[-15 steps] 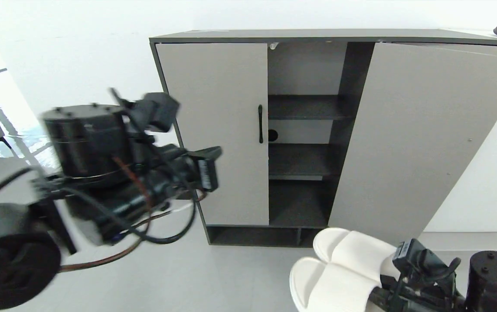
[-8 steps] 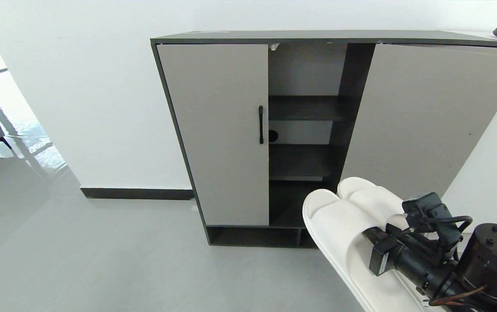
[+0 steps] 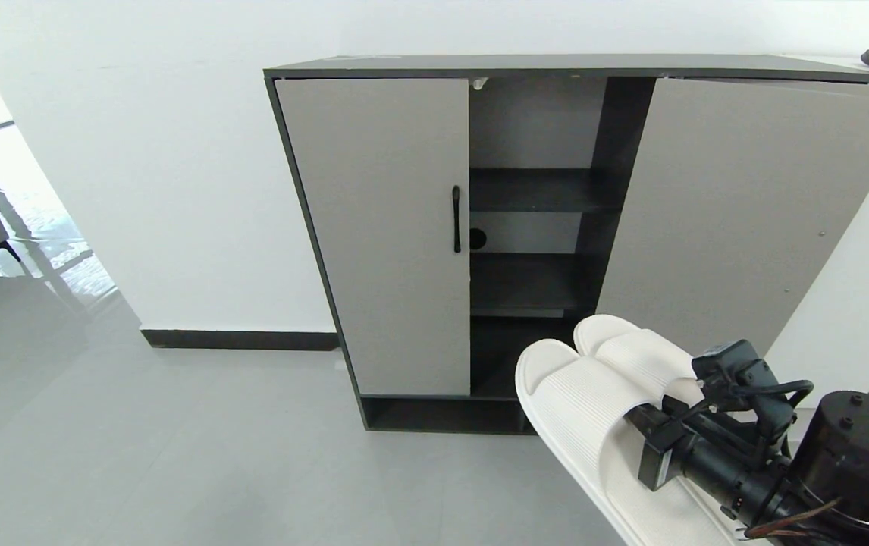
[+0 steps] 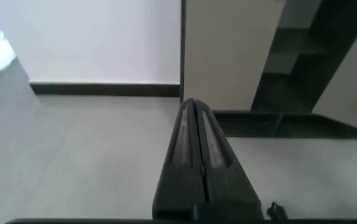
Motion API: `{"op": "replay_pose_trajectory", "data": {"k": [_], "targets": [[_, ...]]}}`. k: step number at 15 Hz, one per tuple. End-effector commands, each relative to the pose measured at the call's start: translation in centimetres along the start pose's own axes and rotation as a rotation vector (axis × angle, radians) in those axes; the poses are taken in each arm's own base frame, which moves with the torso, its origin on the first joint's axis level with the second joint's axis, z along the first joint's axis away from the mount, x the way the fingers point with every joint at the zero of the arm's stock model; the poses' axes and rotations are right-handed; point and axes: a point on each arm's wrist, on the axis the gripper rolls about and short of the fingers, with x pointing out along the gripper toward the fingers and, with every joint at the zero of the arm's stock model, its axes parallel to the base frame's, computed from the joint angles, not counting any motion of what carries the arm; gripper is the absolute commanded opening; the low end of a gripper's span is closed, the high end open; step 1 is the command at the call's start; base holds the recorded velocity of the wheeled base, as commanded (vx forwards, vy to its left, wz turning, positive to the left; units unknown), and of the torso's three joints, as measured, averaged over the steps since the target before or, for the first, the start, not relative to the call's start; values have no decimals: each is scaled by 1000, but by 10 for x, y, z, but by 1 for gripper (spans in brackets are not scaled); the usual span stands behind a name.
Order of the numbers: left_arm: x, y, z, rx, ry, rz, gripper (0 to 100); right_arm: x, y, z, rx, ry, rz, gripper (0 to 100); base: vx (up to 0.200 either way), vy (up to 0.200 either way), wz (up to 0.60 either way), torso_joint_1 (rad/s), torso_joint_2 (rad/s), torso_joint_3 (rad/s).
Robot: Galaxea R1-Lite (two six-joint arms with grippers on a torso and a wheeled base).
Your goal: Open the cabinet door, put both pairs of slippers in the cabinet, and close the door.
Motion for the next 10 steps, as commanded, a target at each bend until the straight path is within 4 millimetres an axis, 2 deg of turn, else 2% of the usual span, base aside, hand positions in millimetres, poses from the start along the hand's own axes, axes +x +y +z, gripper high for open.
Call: {"op": "replay_pose_trajectory", "data": {"k": [1,2,10], "targets": [[-1,0,-2,-30,-7,9,0,2,0,-1,-1,3,1,0,0,0,0,0,0,0],[-1,0,-2,-31,-7,9,0,3,1,-2,-2,6,3,0,0,0,0,0,0,0],[-1,0,-2,-31,-7,6,0,7,-2,-5,-3,19,-23,0,0,200,0,4,1,4]]}}
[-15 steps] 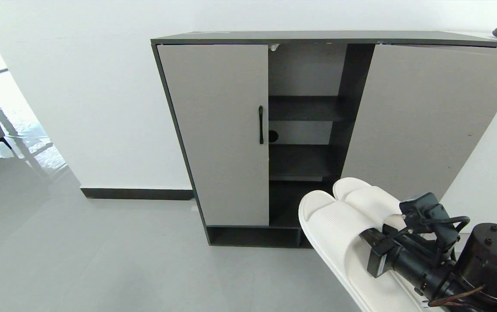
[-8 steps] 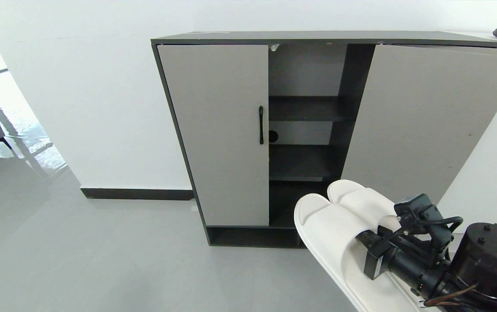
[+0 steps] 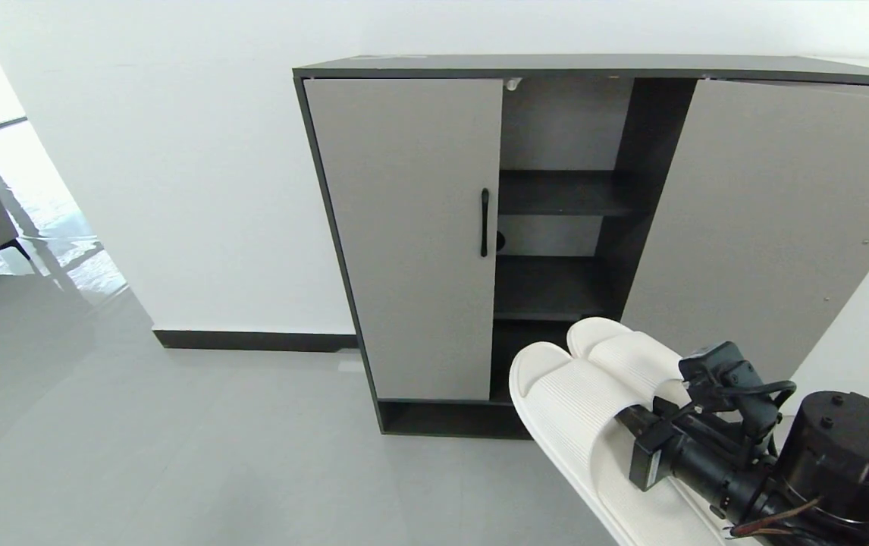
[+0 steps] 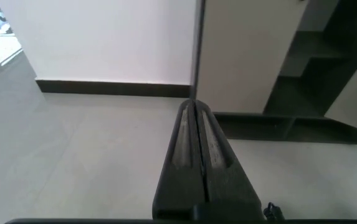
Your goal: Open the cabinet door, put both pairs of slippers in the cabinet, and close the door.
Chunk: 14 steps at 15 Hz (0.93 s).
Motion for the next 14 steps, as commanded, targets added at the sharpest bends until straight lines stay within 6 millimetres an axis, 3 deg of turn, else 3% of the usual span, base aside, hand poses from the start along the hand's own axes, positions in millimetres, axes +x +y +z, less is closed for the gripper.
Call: {"op": "replay_pose_trajectory", "data": {"k": [1,3,6,11,14], "targets": [[0,0,0,-2,4,1,0,1,-6,-1,-2,4,-59,0,0,200,0,-2,2,-2],[0,0,0,0,4,1,0,4,-20,-2,-2,15,-249,0,0,200,0,5,0,5],[0,0,0,0,4,1,0,11,-40,-6,17,15,-516,0,0,0,0,0,0,0],[0,0,0,3,5,7,0,21,-52,-2,28,-26,-567,0,0,0,0,0,0,0],[0,0,0,6,5,5,0,24,-59,2,33,-46,-593,0,200,0,0,2,1,2]]}}
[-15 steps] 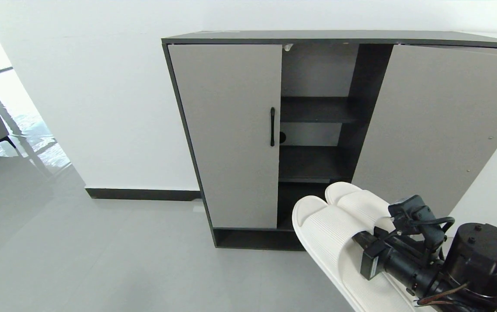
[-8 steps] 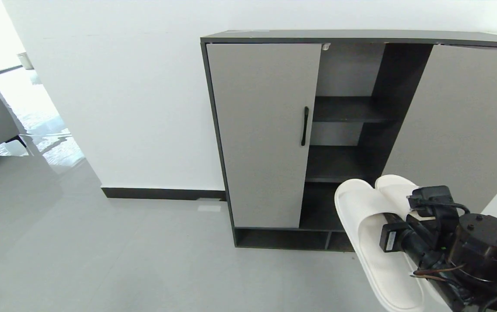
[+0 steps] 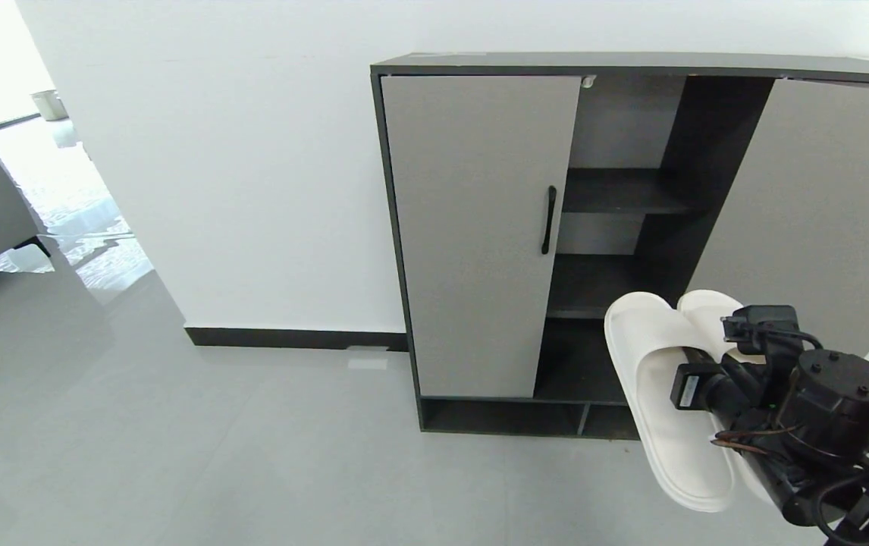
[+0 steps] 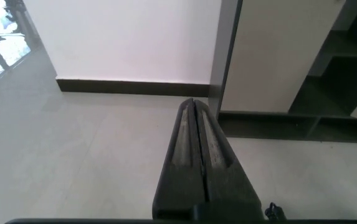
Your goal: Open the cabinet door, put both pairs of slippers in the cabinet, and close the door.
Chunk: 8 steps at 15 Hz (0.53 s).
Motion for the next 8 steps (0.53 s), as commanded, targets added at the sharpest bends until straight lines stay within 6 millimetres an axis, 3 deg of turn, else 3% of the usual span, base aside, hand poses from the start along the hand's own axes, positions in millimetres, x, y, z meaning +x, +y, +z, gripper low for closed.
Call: {"op": "replay_pose_trajectory", "data": {"k": [1,6,8], "targets": [[0,0,0,0,3,1,0,5,-1,3,3,-15,-9,0,200,0,0,2,7,-2],[0,0,0,-2,3,1,0,35,4,39,-19,-126,-28,0,200,0,0,2,1,3],[0,0,0,-2,3,1,0,49,4,67,-14,-141,-33,0,200,0,0,2,2,0]]}}
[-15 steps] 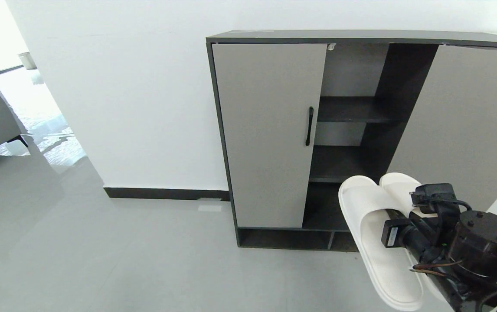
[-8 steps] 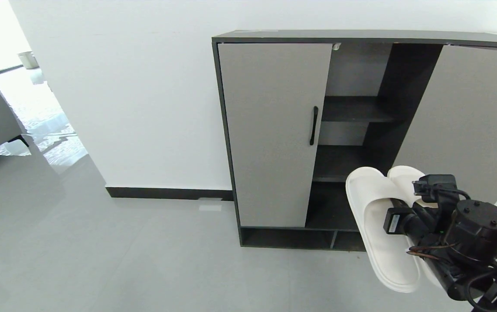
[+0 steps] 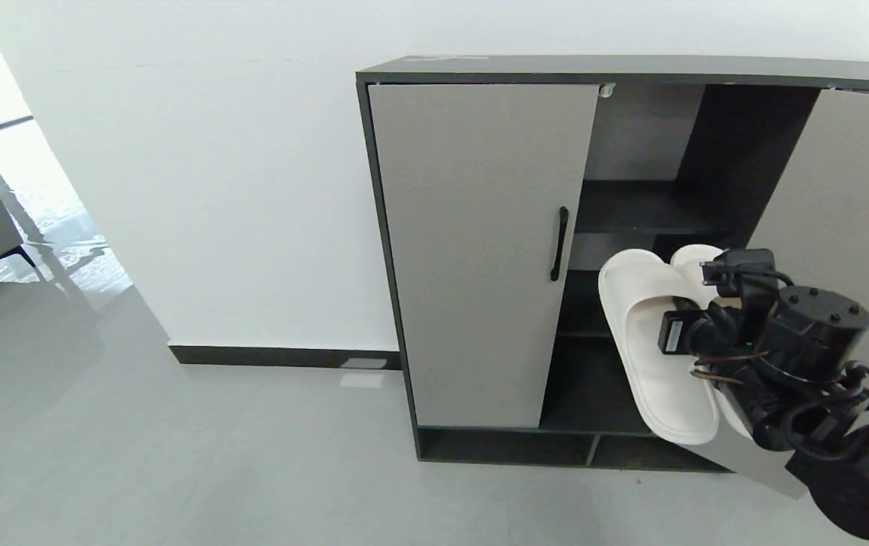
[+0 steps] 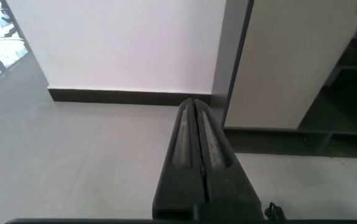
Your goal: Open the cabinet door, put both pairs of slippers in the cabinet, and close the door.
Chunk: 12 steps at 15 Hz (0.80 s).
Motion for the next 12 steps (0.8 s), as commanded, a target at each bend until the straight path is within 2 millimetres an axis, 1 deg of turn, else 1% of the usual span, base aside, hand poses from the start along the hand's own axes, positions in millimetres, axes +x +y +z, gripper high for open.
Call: {"op": "replay_pose_trajectory", "data": {"k": [1,2,3,4,5,7,11,12], "targets": [[0,0,0,-1,2,1,0,16,-5,38,37,-77,-15,0,200,0,0,2,2,-2],[0,0,0,-1,1,1,0,24,-7,47,37,-82,-18,0,200,0,0,7,2,7],[0,0,0,-2,2,1,0,28,-8,51,36,-82,-20,0,200,0,0,7,7,-2],[0,0,0,-2,2,1,0,38,-11,58,33,-79,-28,0,200,0,0,2,7,7],[0,0,0,-2,2,1,0,43,-13,61,27,-73,-14,0,200,0,0,2,7,-2],[0,0,0,-4,1,1,0,54,-17,59,15,-54,-14,0,0,0,0,0,0,0],[0,0,0,-4,2,1,0,91,-13,62,26,-90,-23,0,0,0,0,0,0,0],[0,0,0,-5,2,1,0,98,-12,60,27,-89,-27,0,0,0,0,0,0,0]]}}
